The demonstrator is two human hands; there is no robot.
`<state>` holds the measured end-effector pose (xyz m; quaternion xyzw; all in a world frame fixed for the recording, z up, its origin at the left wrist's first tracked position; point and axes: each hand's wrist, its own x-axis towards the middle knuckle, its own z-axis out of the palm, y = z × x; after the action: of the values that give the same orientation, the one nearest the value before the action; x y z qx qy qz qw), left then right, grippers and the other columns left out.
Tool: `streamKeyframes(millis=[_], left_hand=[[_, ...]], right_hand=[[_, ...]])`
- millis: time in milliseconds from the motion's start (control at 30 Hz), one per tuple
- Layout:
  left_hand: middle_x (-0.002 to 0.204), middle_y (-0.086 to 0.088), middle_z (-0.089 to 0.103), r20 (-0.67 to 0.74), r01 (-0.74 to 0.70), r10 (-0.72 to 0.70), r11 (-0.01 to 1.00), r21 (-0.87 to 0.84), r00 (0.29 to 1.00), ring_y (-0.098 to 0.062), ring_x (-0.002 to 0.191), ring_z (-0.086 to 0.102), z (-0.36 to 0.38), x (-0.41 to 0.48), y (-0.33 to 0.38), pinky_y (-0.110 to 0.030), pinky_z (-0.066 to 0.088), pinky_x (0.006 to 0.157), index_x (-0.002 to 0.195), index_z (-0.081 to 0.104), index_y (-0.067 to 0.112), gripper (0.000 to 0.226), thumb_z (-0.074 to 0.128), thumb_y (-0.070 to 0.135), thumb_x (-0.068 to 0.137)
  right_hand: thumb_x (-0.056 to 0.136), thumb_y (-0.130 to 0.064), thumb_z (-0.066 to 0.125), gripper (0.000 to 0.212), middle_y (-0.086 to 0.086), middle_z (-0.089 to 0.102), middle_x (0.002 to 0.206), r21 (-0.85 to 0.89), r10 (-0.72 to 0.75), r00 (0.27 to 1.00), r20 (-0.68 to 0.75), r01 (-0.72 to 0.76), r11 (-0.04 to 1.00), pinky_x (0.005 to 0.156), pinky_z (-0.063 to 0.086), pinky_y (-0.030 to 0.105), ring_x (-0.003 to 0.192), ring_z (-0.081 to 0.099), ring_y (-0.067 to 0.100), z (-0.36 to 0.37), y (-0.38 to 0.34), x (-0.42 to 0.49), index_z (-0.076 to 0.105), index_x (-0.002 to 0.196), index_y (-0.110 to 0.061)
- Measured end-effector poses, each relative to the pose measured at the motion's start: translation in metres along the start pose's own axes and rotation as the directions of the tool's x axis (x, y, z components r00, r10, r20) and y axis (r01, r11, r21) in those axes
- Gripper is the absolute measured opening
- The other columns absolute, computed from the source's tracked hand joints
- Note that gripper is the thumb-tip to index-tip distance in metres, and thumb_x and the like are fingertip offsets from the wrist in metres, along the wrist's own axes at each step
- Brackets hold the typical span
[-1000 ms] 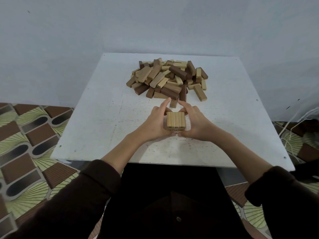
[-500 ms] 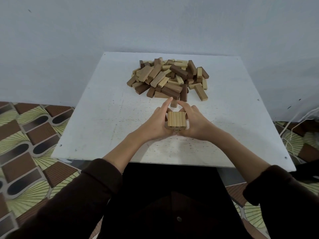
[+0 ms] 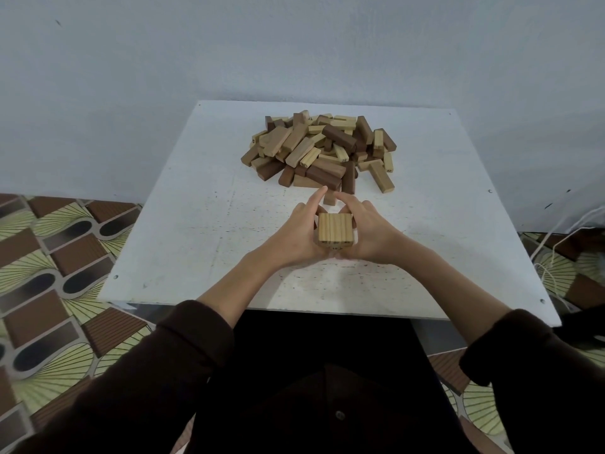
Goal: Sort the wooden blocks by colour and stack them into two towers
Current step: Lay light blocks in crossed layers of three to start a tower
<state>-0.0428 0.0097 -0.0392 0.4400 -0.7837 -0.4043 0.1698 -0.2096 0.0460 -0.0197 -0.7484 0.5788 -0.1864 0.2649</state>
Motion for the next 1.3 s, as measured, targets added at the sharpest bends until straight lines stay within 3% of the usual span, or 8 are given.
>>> streamKeyframes(millis=[167, 267, 367, 500, 800, 1300], left_hand=[[0.147, 0.001, 0.026, -0.030, -0.014, 0.018, 0.993, 0.113, 0.999, -0.014, 0.134, 0.018, 0.002, -0.009, -0.005, -0.034, 0.027, 0.108, 0.149, 0.001, 0.014, 0.117, 0.084, 0.028, 0.068], [0.149, -0.005, 0.022, -0.041, -0.023, 0.027, 0.996, 0.091, 0.999, -0.014, 0.135, 0.016, 0.007, -0.014, -0.004, -0.033, 0.024, 0.111, 0.148, 0.003, 0.011, 0.106, 0.078, 0.025, 0.074], [0.149, -0.008, 0.019, -0.041, -0.019, 0.023, 0.993, 0.116, 0.999, -0.020, 0.136, 0.016, 0.014, -0.017, -0.003, -0.042, 0.021, 0.114, 0.149, -0.002, 0.008, 0.105, 0.072, 0.018, 0.076], [0.154, -0.007, 0.012, -0.025, -0.029, 0.033, 0.988, 0.150, 0.999, -0.019, 0.141, 0.008, 0.019, -0.018, -0.005, -0.047, 0.009, 0.117, 0.149, -0.009, 0.008, 0.106, 0.069, 0.018, 0.078], [0.155, -0.008, 0.010, -0.027, -0.033, 0.039, 0.982, 0.187, 0.999, -0.020, 0.143, 0.005, 0.022, -0.017, -0.007, -0.046, 0.004, 0.118, 0.149, -0.011, 0.006, 0.108, 0.070, 0.024, 0.079], [0.153, -0.010, 0.015, -0.026, -0.026, 0.032, 0.983, 0.183, 0.999, -0.024, 0.141, 0.010, 0.021, -0.016, -0.009, -0.049, 0.010, 0.117, 0.149, -0.007, 0.006, 0.107, 0.070, 0.024, 0.077]], right_hand=[[0.066, -0.033, 0.083, 0.111, 0.005, 0.032, 0.137, 0.004, 0.077, 0.995, -0.068, -0.077, 0.997, 0.106, 0.031, 0.038, 0.123, 0.029, 0.020, 0.006, 0.007, -0.009, 0.010, 0.148, -0.013], [0.070, -0.042, 0.078, 0.110, 0.007, 0.022, 0.148, 0.048, 0.126, 0.984, -0.125, -0.121, 0.991, 0.113, 0.022, 0.040, 0.135, 0.018, 0.021, 0.016, 0.007, -0.017, 0.007, 0.148, -0.009], [0.074, -0.052, 0.072, 0.109, 0.008, 0.014, 0.154, 0.062, 0.176, 0.974, -0.140, -0.169, 0.984, 0.116, 0.017, 0.042, 0.141, 0.010, 0.022, 0.028, 0.005, -0.020, 0.006, 0.149, -0.007], [0.062, -0.078, 0.040, 0.118, 0.009, 0.014, 0.155, -0.025, 0.162, 0.974, -0.159, -0.168, 0.985, 0.116, 0.013, 0.039, 0.141, 0.011, 0.020, 0.038, 0.005, -0.020, 0.006, 0.149, -0.006], [0.063, -0.079, 0.023, 0.115, 0.008, 0.011, 0.156, -0.127, 0.122, 0.978, -0.168, -0.144, 0.981, 0.116, 0.007, 0.039, 0.141, 0.011, 0.020, 0.045, 0.011, -0.018, 0.001, 0.150, -0.007], [0.065, -0.079, 0.022, 0.114, 0.008, 0.008, 0.157, -0.119, 0.118, 0.983, -0.138, -0.135, 0.984, 0.117, 0.007, 0.040, 0.142, 0.009, 0.021, 0.044, 0.013, -0.018, -0.002, 0.150, -0.007]])
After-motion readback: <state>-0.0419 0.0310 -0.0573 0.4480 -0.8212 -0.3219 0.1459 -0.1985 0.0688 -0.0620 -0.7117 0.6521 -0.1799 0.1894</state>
